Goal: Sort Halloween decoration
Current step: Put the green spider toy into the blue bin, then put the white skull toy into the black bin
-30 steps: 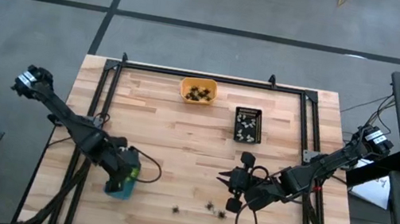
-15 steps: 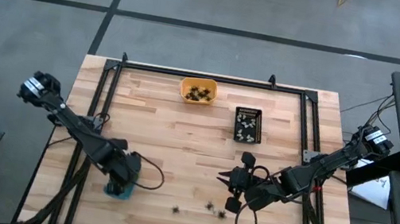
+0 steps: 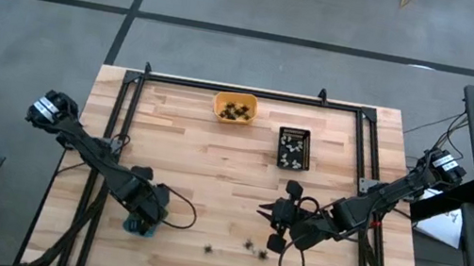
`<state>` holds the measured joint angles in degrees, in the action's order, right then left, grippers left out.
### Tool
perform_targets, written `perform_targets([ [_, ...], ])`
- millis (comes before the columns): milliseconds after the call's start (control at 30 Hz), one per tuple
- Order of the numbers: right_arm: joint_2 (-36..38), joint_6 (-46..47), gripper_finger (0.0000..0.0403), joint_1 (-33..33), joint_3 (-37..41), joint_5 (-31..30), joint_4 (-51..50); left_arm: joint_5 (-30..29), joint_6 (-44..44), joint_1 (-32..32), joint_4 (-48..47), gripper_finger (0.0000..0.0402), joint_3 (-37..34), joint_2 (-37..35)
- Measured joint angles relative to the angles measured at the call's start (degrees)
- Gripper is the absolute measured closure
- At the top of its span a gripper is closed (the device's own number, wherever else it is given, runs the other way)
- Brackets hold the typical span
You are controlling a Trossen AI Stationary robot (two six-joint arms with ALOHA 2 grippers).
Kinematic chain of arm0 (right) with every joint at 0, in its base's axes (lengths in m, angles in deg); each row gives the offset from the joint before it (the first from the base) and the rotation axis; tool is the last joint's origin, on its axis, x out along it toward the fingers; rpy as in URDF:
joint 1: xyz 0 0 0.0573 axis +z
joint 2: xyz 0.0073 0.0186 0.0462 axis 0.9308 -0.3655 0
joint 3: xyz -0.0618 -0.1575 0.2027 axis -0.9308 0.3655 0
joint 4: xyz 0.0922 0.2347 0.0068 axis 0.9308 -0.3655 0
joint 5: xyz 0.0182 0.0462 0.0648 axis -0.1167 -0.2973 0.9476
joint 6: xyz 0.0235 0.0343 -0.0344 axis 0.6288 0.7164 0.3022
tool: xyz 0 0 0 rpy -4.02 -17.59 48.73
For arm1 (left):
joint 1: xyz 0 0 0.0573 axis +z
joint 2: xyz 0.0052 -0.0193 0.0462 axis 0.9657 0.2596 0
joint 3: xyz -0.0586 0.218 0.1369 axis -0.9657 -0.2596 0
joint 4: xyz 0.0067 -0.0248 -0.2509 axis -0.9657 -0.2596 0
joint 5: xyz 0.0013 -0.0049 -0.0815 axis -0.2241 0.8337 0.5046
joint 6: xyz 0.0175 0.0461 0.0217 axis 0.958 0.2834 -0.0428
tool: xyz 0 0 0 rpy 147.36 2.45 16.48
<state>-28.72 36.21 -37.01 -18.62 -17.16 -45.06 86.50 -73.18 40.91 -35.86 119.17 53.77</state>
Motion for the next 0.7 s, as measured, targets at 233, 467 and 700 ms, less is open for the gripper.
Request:
perform_targets([
  [233, 0.00, -0.30, 0.0346, 0.00, 0.00, 0.02, -0.04, -0.18, 0.00, 0.00, -0.05, 0.0370, 0.00, 0.15],
  [467, 0.00, 0.47, 0.0346, 0.02, 0.00, 0.02, 0.26, -0.30, 0.55, 0.01, -0.23, 0.0320, 0.00, 0.15],
  [700, 0.00, 1.45, 0.0346, 0.01, -0.68, 2.97, 5.07, 0.13, 0.63, -0.05, -2.53, 0.0312, 1.89, -0.43],
])
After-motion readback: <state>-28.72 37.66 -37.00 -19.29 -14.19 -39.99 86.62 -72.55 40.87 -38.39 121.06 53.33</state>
